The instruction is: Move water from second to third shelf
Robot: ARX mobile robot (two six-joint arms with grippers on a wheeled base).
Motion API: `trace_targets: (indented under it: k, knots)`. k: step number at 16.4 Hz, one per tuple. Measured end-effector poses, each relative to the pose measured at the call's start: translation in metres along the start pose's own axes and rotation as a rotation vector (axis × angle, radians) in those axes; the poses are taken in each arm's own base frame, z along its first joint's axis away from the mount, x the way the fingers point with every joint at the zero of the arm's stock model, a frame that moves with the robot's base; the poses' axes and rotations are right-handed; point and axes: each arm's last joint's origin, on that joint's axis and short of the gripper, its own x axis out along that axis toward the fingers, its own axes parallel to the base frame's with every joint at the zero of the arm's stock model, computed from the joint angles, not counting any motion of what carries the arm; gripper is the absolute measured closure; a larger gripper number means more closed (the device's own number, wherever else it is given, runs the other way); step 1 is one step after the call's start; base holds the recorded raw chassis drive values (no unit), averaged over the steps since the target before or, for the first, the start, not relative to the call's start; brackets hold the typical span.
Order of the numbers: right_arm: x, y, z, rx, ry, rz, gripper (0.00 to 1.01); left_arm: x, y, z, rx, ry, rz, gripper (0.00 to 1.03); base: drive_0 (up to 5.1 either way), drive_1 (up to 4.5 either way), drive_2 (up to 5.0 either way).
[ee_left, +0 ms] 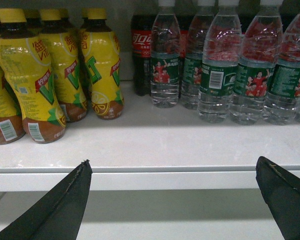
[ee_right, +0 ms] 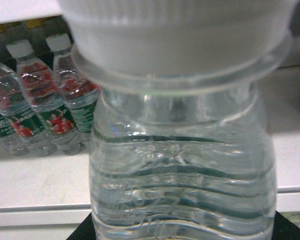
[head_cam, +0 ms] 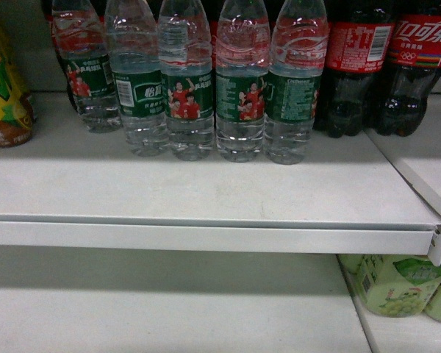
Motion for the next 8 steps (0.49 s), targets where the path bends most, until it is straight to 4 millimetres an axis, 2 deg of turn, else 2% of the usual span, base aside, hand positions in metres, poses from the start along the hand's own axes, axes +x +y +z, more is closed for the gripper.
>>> trace_targets:
  k: [8]
  knots:
    - [-0.0042,-0.0049,-0.0023,-0.014,-0.004,-0.018,0.58,0.0000,0.0000,0.0000,0.000,0.000,0.000,0.05,0.0,0.00,0.0]
